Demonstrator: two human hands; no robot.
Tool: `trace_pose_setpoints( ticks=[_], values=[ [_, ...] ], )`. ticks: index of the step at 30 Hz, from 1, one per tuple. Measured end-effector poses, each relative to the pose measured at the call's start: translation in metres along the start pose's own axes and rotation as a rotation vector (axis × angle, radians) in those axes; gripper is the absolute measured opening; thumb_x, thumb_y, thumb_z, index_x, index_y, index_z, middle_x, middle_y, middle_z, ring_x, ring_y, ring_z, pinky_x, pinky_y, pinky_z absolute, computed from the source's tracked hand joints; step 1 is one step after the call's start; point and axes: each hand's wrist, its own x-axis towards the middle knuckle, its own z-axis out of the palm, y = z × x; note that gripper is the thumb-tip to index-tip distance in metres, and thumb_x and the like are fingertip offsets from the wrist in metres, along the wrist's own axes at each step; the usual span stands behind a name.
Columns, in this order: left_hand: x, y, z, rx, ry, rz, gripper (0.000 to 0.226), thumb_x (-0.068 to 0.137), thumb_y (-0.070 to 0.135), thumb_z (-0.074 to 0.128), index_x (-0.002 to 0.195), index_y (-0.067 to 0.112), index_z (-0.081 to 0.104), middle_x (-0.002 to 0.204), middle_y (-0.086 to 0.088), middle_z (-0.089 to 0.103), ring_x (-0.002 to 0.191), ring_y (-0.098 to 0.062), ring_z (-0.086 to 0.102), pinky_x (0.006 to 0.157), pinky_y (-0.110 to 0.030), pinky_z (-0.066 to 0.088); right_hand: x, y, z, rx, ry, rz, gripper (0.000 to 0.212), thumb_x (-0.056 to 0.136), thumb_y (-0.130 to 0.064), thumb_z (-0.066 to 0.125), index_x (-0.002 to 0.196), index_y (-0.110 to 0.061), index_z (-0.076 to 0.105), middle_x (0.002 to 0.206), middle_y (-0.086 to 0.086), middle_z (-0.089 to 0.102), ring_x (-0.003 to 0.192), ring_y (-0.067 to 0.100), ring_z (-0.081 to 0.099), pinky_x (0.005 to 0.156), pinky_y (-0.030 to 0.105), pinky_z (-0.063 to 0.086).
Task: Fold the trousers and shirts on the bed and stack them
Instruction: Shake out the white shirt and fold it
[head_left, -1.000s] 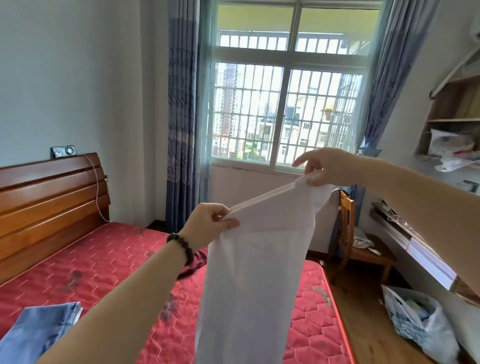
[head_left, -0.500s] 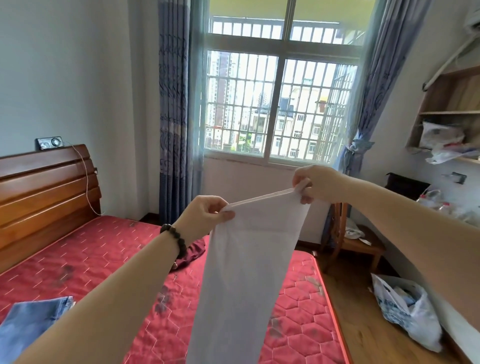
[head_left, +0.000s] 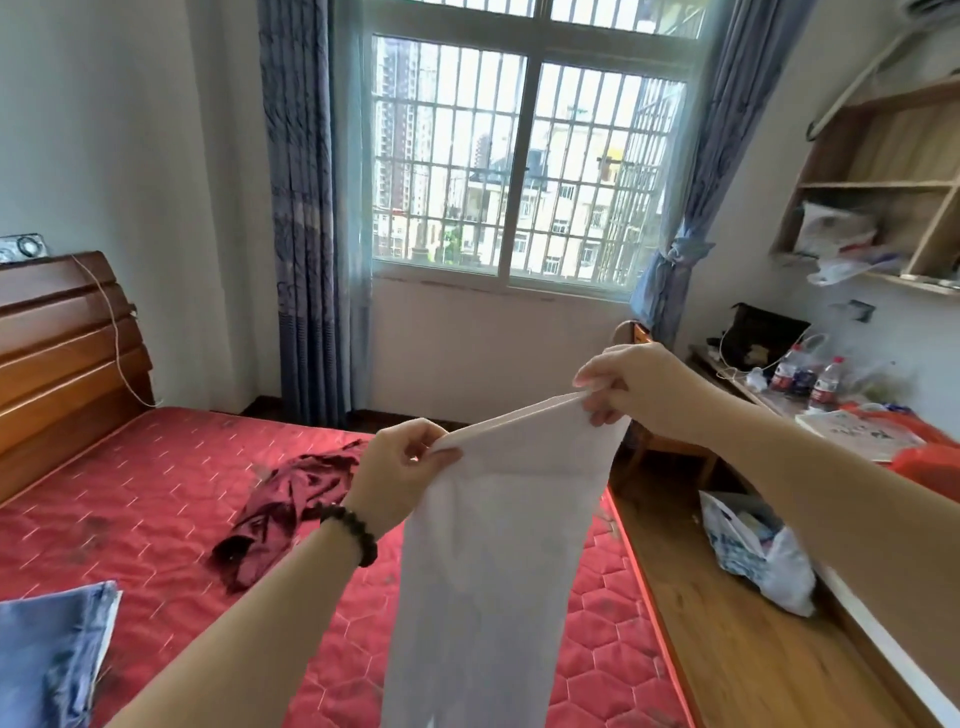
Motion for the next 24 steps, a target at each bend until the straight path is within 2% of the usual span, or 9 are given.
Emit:
trace_pose_setpoints(
  ticks=[3,5,7,12,16,18,21,24],
  values=[
    [-0.013,-0.005,0.010,0.055,0.002,0.060,0.012,0.077,0.027,0.072,0.084,0.019,0.065,0.070,0.006,0.063,0.062,-0.005,0.053,0.059,-0.029,0.046,-0.015,-0.003,0.004,-0.018,0.056,0.023,0.006,0.088,-0.004,0.063,0.090,-0.002,0.069,0.082,0.007,0.067,0.066,0.015,0.071,0.065,0.021,0.058],
    [-0.027,-0.006,0.016,0.033,0.060,0.063,0.023,0.079,0.018,0.075,0.090,0.022,0.055,0.072,0.009,0.059,0.061,-0.007,0.054,0.055,-0.022,0.046,-0.024,-0.006,0.007,-0.003,0.095,0.059,0.005,0.088,-0.007,0.065,0.088,-0.004,0.069,0.078,0.007,0.070,0.062,0.011,0.070,0.065,0.020,0.058],
    [-0.042,-0.005,0.020,0.041,0.105,0.082,0.028,0.080,0.016,0.075,0.089,0.023,0.050,0.075,0.009,0.058,0.060,-0.012,0.055,0.053,-0.022,0.047,-0.032,-0.009,0.006,-0.007,0.120,0.077,0.006,0.087,-0.007,0.066,0.088,-0.003,0.070,0.077,0.007,0.072,0.061,0.009,0.070,0.065,0.020,0.058],
    [-0.077,0.005,0.026,0.097,-0.013,0.102,0.018,0.078,0.019,0.077,0.086,0.019,0.061,0.086,0.005,0.061,0.063,-0.010,0.057,0.060,-0.029,0.052,-0.053,-0.025,-0.005,0.001,0.150,0.084,0.005,0.085,-0.006,0.069,0.087,-0.002,0.071,0.075,0.011,0.072,0.062,0.017,0.071,0.070,0.032,0.060],
    [-0.109,0.025,0.041,0.120,0.118,0.185,0.017,0.082,0.012,0.071,0.089,0.020,0.057,0.093,0.006,0.058,0.064,-0.009,0.057,0.060,-0.026,0.050,-0.080,-0.043,-0.017,-0.049,0.163,0.058,0.002,0.084,-0.008,0.070,0.084,-0.006,0.071,0.076,0.008,0.071,0.062,0.016,0.071,0.072,0.037,0.060],
    [-0.127,0.040,0.050,0.141,0.163,0.261,0.020,0.082,0.010,0.070,0.098,0.020,0.061,0.101,0.005,0.057,0.069,-0.009,0.057,0.063,-0.021,0.049,-0.101,-0.051,-0.021,-0.060,0.166,0.039,0.001,0.084,-0.008,0.070,0.083,-0.007,0.071,0.076,0.008,0.071,0.062,0.016,0.071,0.071,0.038,0.061],
    [-0.152,0.057,0.063,0.216,0.122,0.309,0.028,0.079,0.012,0.072,0.106,0.016,0.065,0.106,0.001,0.057,0.080,-0.009,0.056,0.072,-0.016,0.046,-0.133,-0.060,-0.025,-0.108,0.179,0.037,0.002,0.084,-0.009,0.070,0.082,-0.009,0.071,0.071,0.005,0.071,0.058,0.011,0.070,0.070,0.036,0.061],
    [-0.194,0.073,0.082,0.300,-0.008,0.211,0.019,0.077,0.023,0.073,0.093,0.014,0.070,0.095,0.003,0.057,0.077,-0.016,0.056,0.071,-0.020,0.043,-0.175,-0.068,-0.030,-0.105,0.203,0.046,0.004,0.083,-0.010,0.070,0.079,-0.011,0.071,0.066,0.004,0.071,0.056,0.011,0.069,0.072,0.034,0.060]
  ],
)
